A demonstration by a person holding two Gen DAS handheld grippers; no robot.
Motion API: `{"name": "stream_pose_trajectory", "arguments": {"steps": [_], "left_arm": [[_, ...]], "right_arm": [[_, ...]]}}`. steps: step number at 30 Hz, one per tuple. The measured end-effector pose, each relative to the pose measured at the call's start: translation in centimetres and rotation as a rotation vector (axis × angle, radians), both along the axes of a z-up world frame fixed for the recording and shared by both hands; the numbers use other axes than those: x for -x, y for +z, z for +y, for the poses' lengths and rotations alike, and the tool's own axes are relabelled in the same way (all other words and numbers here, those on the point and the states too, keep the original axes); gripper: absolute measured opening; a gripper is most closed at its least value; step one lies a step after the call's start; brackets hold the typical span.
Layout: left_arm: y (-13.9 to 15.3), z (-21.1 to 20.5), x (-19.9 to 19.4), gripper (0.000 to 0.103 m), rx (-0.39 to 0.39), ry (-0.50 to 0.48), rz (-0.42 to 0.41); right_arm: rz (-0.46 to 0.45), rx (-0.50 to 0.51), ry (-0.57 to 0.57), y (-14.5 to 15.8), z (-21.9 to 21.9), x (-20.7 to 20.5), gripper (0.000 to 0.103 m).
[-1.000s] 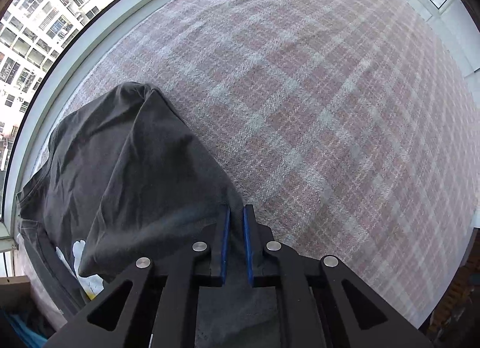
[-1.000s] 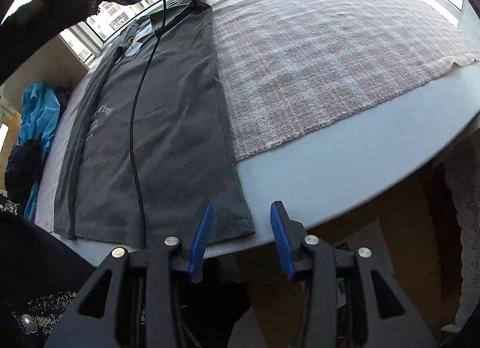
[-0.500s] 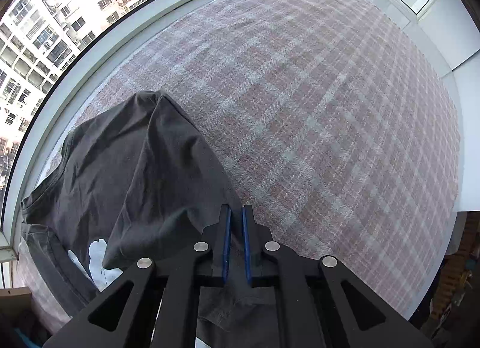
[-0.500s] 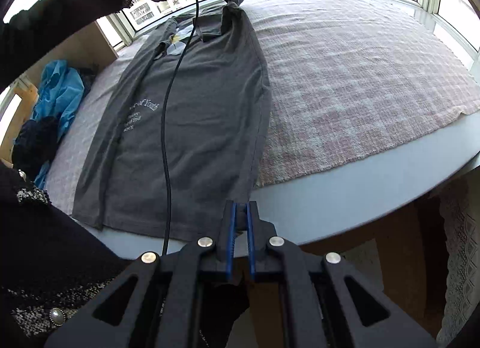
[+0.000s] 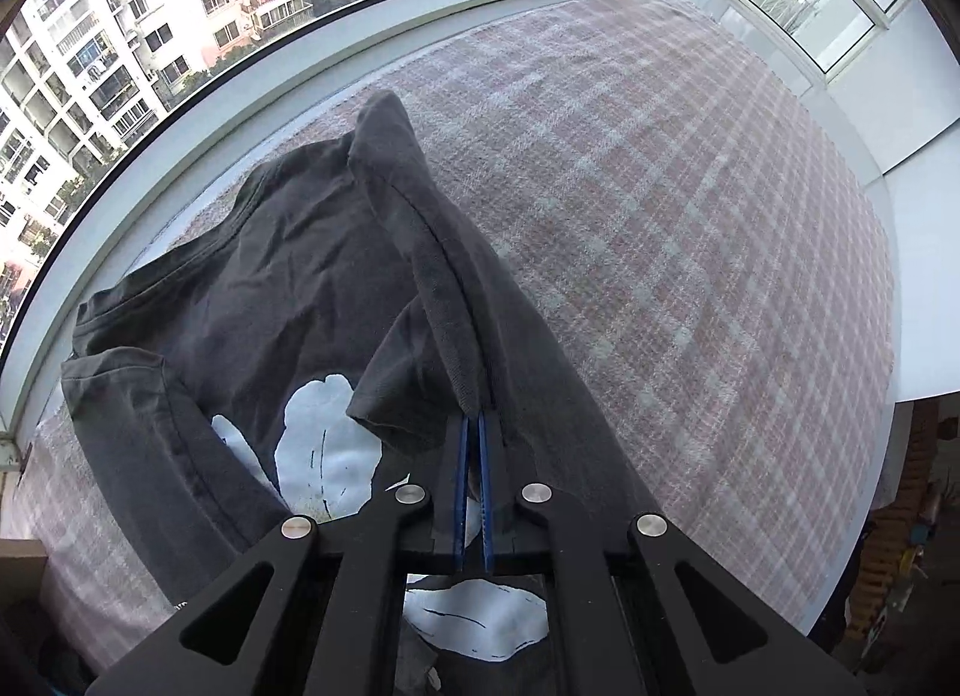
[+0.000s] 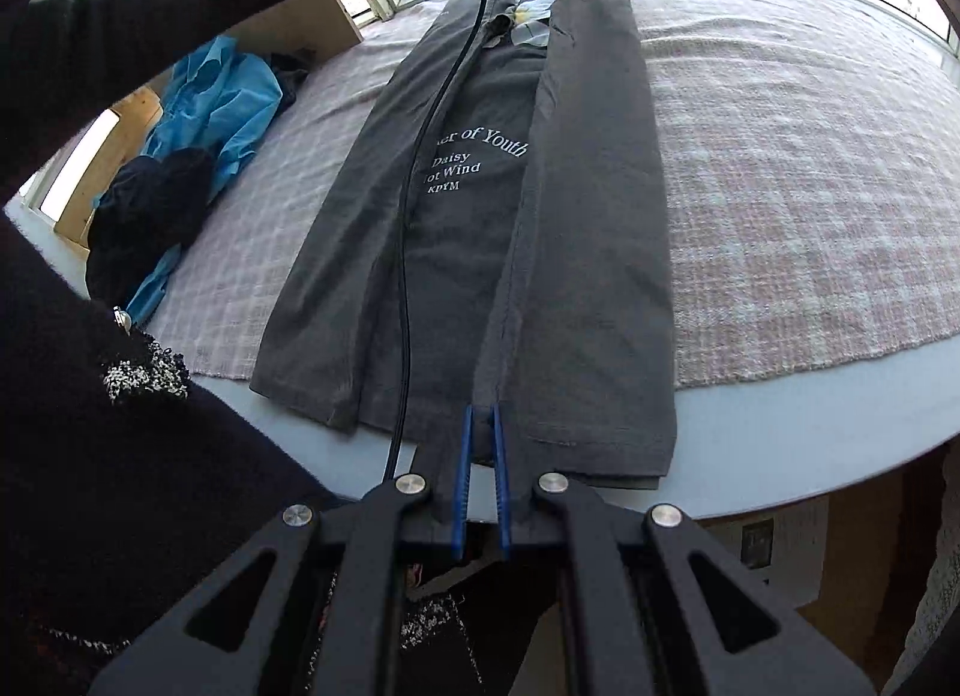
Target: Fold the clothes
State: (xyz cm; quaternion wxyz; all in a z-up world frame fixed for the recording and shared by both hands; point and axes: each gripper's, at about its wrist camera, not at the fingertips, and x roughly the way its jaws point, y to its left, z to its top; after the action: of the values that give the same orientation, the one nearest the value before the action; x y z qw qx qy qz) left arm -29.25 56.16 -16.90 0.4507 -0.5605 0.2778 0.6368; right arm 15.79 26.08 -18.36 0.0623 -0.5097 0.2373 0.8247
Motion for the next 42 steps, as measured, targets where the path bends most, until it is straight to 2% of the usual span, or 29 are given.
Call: {"name": "stream_pose_trajectory", "arguments": {"steps": [11, 20, 25, 30, 32, 37, 40, 42], "left_arm": [[-3.1, -3.9, 2.4, 0.003, 0.001, 0.026, -0.035], [-3.8, -3.7, 2.4, 0.003, -0.025, 0.024, -0.046], [-4.5, -2.8, 1.9, 0.003, -0.011, -0.008, -0.012], [-0.8, -4.6, 0.4, 0.003, -0.064, -0.016, 0.017], [-0.1, -4.8, 0.7, 0.003, -0.073, -0.018, 0.016], [-1.3, -5.1, 1.6, 0.003, -0.046, -0.014, 0.022], [-2.4, -5.4, 1.7, 0.003, -0.014, -0.004, 0.022], [-1.4, -5.6, 1.3, 0.003, -0.022, -0.02, 0.039]], "right_arm": [[-0.051, 0.056, 0.091, -2.2, -2.7, 3.2, 0.007], [-0.135, 0.063, 0.068, -3.6, -1.8, 3.2, 0.007], [-0.152, 0.048, 0.088, -3.9, -2.3, 3.6, 0.007], [-0.132, 0.05, 0.086, -2.5, -2.0, 3.1, 0.007], [-0.126, 0.056, 0.084, -2.2, -2.0, 3.1, 0.007], [-0.146, 0.049, 0.102, -2.6, -2.3, 3.4, 0.007], [-0.111, 0.057, 0.1, -1.3, -2.2, 3.0, 0.007], [-0.094, 0.067, 0.093, -0.6, -1.9, 2.7, 0.007]]}}
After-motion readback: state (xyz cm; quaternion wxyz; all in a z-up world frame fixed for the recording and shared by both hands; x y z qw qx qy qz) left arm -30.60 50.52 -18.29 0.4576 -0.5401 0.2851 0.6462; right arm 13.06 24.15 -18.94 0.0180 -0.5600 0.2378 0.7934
